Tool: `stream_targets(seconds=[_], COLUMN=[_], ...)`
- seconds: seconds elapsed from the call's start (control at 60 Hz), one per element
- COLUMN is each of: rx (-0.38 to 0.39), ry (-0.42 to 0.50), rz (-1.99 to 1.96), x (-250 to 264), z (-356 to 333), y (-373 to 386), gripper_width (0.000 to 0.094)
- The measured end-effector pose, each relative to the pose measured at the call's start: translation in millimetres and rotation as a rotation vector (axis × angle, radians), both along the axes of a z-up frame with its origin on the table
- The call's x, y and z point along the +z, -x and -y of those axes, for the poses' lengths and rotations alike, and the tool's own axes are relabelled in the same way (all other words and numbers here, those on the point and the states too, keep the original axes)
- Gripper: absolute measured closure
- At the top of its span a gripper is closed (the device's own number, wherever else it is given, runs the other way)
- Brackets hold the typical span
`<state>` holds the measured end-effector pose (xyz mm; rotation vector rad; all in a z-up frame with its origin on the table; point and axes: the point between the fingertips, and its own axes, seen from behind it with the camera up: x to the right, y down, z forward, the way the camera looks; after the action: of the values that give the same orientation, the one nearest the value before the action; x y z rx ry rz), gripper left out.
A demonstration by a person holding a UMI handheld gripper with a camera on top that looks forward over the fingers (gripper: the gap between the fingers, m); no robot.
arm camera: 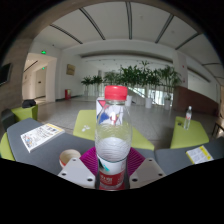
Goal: Pour water
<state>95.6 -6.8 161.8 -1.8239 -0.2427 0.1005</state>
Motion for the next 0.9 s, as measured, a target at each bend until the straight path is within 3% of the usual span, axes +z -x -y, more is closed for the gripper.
stream_targets(seconds=[0.3, 0.333, 0.433, 0.583, 0.6, 0.667, 0.717, 0.783, 0.9], rx=[0.017, 0.015, -0.010, -0.024, -0.031, -0.041, -0.059, -0.082, -0.118], ry=[0.073, 0.013, 0.005, 0.058, 0.079, 0.130, 0.134, 0.135, 0.162], rz=[0.056, 0.042, 0.024, 0.031, 0.028, 0.016, 0.028, 0.064, 0.048], x=[-87, -77, -80, -84, -86, -89, -81, -68, -44], z=[1, -3, 3, 6, 6, 18, 30, 51, 100], y=[6, 6, 3, -2, -4, -4, -10, -15, -11], gripper_width=[0.0599, 0.0601, 0.0577, 0.0396, 0.0357, 0.0059, 0.0108, 0.0071, 0.0084])
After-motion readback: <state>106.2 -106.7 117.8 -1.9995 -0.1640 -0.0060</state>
